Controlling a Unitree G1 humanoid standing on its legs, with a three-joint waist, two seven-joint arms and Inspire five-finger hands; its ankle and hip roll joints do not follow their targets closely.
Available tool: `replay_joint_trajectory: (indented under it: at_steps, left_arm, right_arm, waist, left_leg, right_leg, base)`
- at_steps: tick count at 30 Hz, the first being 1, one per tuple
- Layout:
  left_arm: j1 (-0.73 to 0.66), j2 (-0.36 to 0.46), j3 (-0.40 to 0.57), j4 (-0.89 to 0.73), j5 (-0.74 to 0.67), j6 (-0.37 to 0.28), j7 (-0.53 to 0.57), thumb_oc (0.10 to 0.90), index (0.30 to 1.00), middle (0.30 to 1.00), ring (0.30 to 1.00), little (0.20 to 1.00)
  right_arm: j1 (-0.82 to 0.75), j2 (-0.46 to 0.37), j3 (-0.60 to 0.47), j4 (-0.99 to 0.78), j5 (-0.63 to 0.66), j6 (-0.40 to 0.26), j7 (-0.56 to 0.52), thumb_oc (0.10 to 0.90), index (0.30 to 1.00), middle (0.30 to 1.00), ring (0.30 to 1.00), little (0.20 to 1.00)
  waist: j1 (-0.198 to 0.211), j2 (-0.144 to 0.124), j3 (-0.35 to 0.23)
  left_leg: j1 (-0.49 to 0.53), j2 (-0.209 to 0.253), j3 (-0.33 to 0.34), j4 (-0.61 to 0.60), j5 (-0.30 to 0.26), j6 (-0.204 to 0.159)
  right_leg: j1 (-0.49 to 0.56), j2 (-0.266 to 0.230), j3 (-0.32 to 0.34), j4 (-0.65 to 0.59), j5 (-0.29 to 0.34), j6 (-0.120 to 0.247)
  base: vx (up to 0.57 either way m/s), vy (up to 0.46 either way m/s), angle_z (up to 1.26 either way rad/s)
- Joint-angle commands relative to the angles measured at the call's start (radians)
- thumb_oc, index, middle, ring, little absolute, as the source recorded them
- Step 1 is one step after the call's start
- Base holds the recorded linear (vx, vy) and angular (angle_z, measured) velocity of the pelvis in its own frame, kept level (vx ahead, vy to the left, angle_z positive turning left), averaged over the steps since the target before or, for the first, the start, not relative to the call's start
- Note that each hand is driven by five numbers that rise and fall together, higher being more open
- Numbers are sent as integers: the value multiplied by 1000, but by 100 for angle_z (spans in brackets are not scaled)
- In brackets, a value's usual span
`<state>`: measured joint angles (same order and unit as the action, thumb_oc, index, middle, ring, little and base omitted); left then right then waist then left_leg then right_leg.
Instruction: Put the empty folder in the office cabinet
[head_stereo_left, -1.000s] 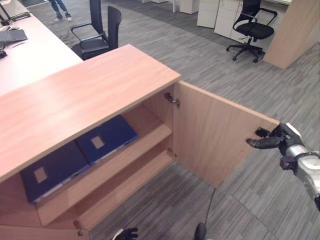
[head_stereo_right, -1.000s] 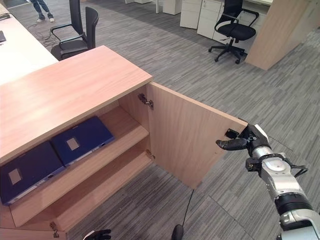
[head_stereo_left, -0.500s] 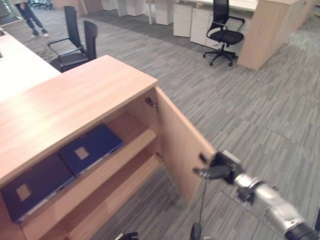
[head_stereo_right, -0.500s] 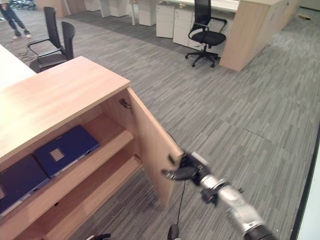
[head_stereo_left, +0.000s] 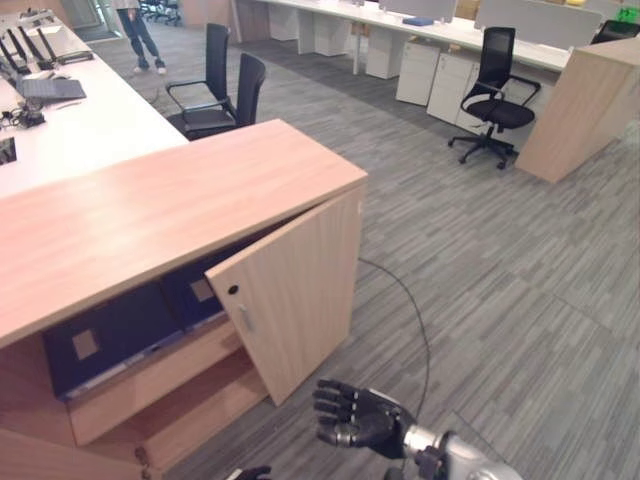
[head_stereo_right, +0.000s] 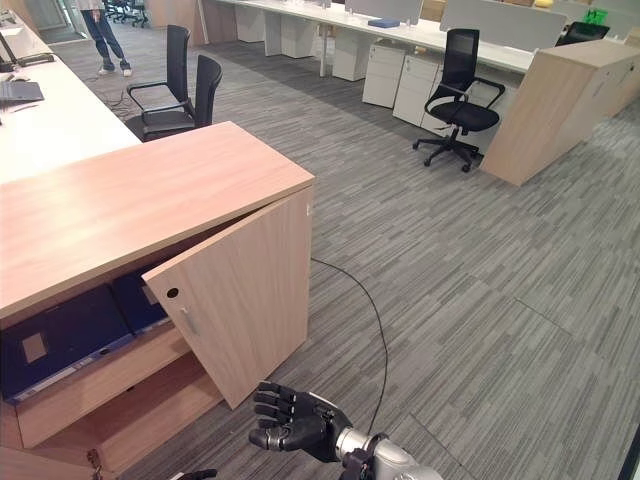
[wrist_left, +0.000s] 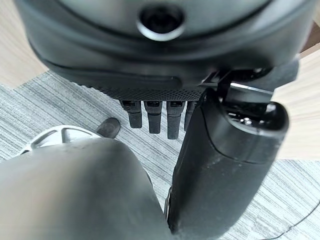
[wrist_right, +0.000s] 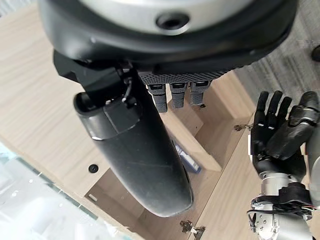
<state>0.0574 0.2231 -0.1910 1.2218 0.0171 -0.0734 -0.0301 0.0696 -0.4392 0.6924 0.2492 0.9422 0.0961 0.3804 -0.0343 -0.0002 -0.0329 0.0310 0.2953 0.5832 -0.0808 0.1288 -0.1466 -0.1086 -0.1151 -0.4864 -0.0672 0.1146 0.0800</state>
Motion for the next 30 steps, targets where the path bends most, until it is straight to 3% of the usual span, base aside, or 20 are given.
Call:
replay_joint_trajectory:
  at_steps: [1,5,8,13,15,16,17,18,21,26,30]
  left_arm:
    - [-20,18,-30,36,43,-18,20,800,900,900,900,900]
    - [-18,21,-17,33,10,-22,33,800,900,900,900,900]
    - [-32,28,-16,17,-31,-28,34,800,900,900,900,900]
    - [-74,11,-63,-45,-124,-41,27,800,900,900,900,900]
    - [-72,-3,-85,-70,-168,-46,23,800,900,900,900,900]
    - [-72,-7,-96,-76,-191,-50,24,800,900,900,900,900]
    - [-77,-17,-107,-73,-217,-52,22,800,900,900,900,900]
    - [-79,-17,-108,-73,-218,-53,22,800,900,900,900,900]
    - [-88,-31,-98,-28,-206,-39,22,800,900,900,900,900]
    - [-102,-64,-80,57,-162,-20,5,800,900,900,900,900]
    - [-84,-84,-78,76,-161,-13,-24,800,900,900,900,900]
  right_arm:
    - [-111,104,-29,-43,26,-59,46,800,900,900,900,900]
    - [-131,116,-21,3,11,-60,35,800,900,900,900,900]
    - [-148,104,-22,48,-54,-64,25,800,900,900,900,900]
    - [-136,124,-113,322,-210,-76,-40,800,900,900,900,900]
    - [-147,150,-153,508,-309,-82,-90,800,900,900,900,900]
    - [-165,173,-179,606,-346,-86,-118,800,900,900,900,900]
    - [-189,201,-236,767,-409,-95,-153,800,900,900,900,900]
    - [-193,204,-239,772,-411,-98,-151,800,900,900,900,900]
    - [-190,216,-342,968,-518,-99,-206,800,900,900,900,900]
    - [-140,203,-554,1134,-489,-103,-266,800,900,900,900,900]
    - [-118,190,-664,1191,-407,-107,-288,800,900,900,900,900]
  waist:
    - [5,-39,52]
    - [26,-43,55]
    - [47,-51,72]
    - [74,-63,91]
    - [87,-64,95]
    - [98,-67,101]
    - [112,-71,105]
    - [111,-71,106]
    - [108,-58,89]
    - [55,-7,62]
    - [41,29,47]
  left_leg:
    - [40,-8,13,-6,28,-54]
    - [42,11,-2,-4,67,-68]
    - [8,35,-32,-4,127,-88]
    - [-81,55,-61,-6,203,-94]
    - [-66,41,-28,7,165,-71]
    - [-59,24,-26,40,124,-53]
    - [-59,-5,-26,122,43,-27]
    - [-62,-5,-28,126,40,-24]
    - [-23,-50,9,163,-51,-3]
    - [31,-87,66,104,-98,30]
    - [24,-132,21,7,-78,56]
  right_leg:
    - [62,16,4,-20,-95,29]
    - [68,32,2,-20,-105,21]
    - [61,51,-16,-20,-115,10]
    - [58,42,-128,-20,-134,1]
    - [64,30,-175,-20,-144,-8]
    - [71,23,-198,-20,-148,-13]
    - [76,7,-250,-20,-144,-22]
    - [75,6,-253,-20,-143,-21]
    - [87,-15,-350,-18,-148,-32]
    - [111,-63,-460,8,-138,-43]
    - [113,-96,-493,26,-102,-25]
  base:
    - [33,-62,8]
    - [41,-107,6]
    - [-27,-155,4]
    - [-57,-133,69]
    - [-79,-110,122]
    - [-140,-131,129]
    - [-122,-90,125]
    - [-128,-68,126]
    - [-58,6,89]
    - [-43,147,114]
    - [-85,202,106]
